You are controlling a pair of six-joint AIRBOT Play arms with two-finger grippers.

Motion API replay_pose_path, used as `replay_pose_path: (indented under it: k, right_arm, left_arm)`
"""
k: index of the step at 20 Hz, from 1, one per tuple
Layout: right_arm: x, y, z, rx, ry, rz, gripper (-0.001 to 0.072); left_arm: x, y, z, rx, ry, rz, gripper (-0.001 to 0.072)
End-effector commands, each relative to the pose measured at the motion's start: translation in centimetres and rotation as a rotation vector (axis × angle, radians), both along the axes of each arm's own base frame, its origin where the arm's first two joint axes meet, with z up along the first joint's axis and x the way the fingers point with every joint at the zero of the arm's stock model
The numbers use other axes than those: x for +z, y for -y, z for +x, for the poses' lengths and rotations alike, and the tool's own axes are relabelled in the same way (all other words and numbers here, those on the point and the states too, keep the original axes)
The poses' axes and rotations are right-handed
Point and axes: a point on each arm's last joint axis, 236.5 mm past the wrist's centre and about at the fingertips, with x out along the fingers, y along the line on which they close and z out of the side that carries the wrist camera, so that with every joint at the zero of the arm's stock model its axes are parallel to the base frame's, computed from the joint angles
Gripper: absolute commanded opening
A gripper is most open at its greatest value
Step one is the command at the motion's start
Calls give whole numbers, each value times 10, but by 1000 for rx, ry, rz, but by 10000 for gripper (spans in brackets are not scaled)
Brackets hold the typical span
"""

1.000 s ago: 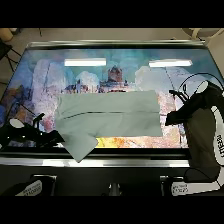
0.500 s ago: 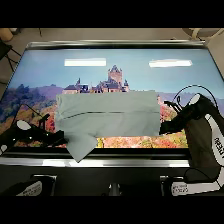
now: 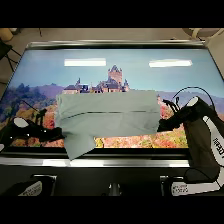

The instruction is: Fold the shirts.

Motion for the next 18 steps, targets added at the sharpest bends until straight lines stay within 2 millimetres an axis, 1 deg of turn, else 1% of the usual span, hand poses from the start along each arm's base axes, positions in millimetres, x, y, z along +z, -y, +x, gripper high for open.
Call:
replay_pose_path:
  k: [1, 3, 4, 5, 6, 7, 8, 10, 12, 13, 14, 16, 17, 18]
  right_arm:
    - [36, 4, 28, 73, 116, 6, 18]
    - [70, 11, 64, 62, 241, -25, 17]
    - [81, 14, 81, 44, 292, -44, 17]
    - [89, 17, 99, 35, 352, -73, 17]
    - [93, 19, 118, 33, 413, -103, 17]
    - [93, 17, 136, 33, 458, -130, 17]
    - [91, 13, 155, 33, 504, -146, 17]
    - [80, 5, 191, 4, 570, -165, 17]
    - [62, 2, 215, -50, 590, -174, 18]
    - [50, 0, 221, -76, 577, -171, 18]
    - [38, 0, 224, -92, 560, -166, 18]
    - [17, -1, 222, -100, 515, -159, 21]
    - [9, -3, 220, -102, 498, -150, 23]
    - [10, -8, 223, -125, 499, -122, 68]
  left_arm:
    - [53, -7, 36, -58, 173, 39, 28]
    - [95, -16, 65, -74, 292, 81, 27]
    - [109, -18, 79, -72, 336, 90, 27]
    - [121, -21, 97, -62, 379, 102, 27]
    - [126, -25, 115, -53, 407, 110, 27]
    - [127, -29, 133, -44, 421, 115, 27]
    - [123, -31, 149, -42, 415, 115, 27]
    - [107, -36, 183, -51, 391, 110, 28]
    - [88, -39, 211, -50, 356, 99, 28]
    - [75, -39, 220, -56, 318, 86, 28]
    - [61, -37, 224, -74, 276, 72, 29]
    - [37, -34, 226, -97, 207, 51, 29]
    - [26, -34, 225, -97, 182, 45, 29]
    - [19, -34, 224, -80, 159, 40, 32]
